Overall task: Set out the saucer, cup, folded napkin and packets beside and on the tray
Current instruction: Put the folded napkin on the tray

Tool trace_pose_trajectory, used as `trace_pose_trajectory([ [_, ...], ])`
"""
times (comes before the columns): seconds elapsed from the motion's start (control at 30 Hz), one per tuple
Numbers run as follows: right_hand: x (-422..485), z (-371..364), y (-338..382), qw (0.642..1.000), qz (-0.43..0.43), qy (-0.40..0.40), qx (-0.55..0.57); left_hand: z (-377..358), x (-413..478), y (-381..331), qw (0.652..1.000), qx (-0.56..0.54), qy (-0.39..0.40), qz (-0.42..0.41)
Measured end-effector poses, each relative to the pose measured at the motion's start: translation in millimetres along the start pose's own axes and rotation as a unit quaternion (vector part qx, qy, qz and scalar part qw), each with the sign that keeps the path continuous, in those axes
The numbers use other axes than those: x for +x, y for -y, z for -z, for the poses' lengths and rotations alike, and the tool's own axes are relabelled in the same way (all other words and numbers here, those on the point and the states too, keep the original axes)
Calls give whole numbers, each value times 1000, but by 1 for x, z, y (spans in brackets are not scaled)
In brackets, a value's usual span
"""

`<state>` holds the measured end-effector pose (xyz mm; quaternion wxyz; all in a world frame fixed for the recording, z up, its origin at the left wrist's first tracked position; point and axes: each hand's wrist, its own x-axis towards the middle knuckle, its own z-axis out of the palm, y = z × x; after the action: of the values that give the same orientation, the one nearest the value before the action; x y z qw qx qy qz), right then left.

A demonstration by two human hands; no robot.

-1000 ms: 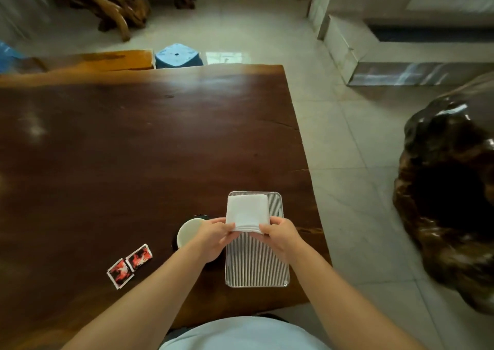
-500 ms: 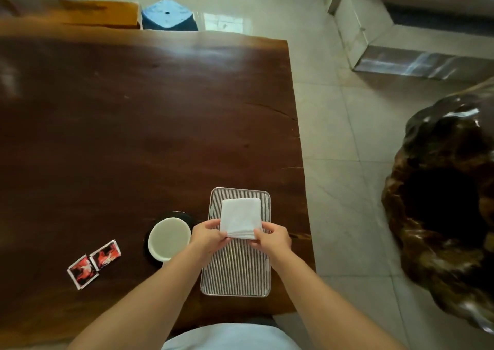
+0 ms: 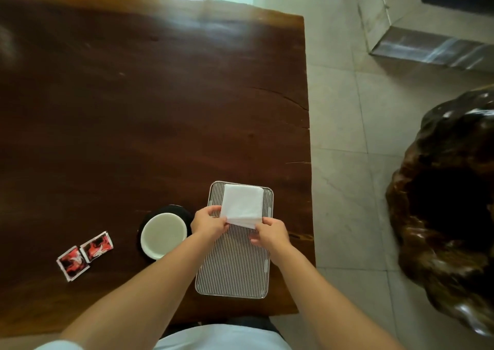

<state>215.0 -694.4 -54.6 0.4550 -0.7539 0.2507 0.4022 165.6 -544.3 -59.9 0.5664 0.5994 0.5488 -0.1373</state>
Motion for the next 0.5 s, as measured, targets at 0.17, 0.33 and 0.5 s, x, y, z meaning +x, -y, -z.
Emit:
trace_pose_trajectory([
  [0.17, -2, 2, 5, 998, 10, -11, -61, 5, -7, -1, 996, 80, 7, -27],
  [0.33, -17, 13, 13, 966, 77, -139, -204, 17, -19, -7, 989, 112, -28, -90],
  [0.5, -43, -2, 36, 949, 169, -129, -231, 46, -37, -19, 980, 129, -33, -147],
])
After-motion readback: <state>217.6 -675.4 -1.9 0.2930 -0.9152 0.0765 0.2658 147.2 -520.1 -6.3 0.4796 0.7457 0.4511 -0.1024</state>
